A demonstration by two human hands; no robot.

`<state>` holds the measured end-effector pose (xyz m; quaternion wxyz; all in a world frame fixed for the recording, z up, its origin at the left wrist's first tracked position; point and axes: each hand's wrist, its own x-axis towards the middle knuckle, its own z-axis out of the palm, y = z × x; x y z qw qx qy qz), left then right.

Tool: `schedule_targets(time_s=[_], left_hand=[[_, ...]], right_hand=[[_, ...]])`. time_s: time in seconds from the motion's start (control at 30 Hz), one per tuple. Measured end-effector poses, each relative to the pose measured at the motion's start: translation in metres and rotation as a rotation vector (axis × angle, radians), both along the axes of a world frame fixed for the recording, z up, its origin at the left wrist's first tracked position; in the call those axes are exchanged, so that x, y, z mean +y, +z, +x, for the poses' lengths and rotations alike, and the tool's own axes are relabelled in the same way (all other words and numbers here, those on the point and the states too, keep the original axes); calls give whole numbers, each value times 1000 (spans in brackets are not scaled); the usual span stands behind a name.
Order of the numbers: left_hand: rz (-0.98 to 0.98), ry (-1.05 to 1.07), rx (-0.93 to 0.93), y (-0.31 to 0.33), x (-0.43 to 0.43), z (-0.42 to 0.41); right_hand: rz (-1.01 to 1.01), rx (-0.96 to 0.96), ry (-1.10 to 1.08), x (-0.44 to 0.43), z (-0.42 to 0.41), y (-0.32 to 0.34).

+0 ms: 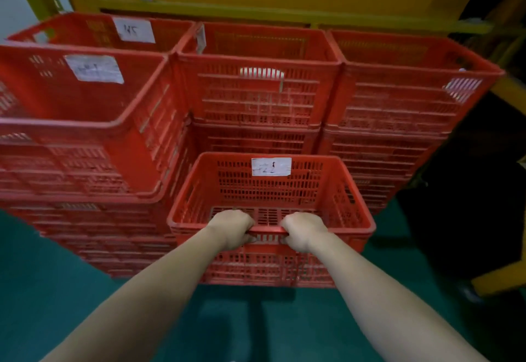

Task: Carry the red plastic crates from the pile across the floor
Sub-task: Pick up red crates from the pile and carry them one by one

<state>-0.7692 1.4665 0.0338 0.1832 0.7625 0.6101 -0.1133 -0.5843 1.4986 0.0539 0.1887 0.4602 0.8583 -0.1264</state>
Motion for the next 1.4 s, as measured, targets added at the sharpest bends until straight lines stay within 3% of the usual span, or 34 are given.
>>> schedule_targets(time_s=[0.3, 0.5, 1.1, 1.4], left_hand=[[116, 4, 78, -190, 37, -24], [235, 39, 119, -263, 42, -41], [203, 86, 59, -277, 60, -47], [220, 53, 72, -278, 62, -52]], right_hand=[[113, 31, 19, 38, -30, -198], [226, 73, 47, 50, -48, -276], [115, 69, 110, 74, -49, -285], [156, 88, 138, 73, -49, -288]])
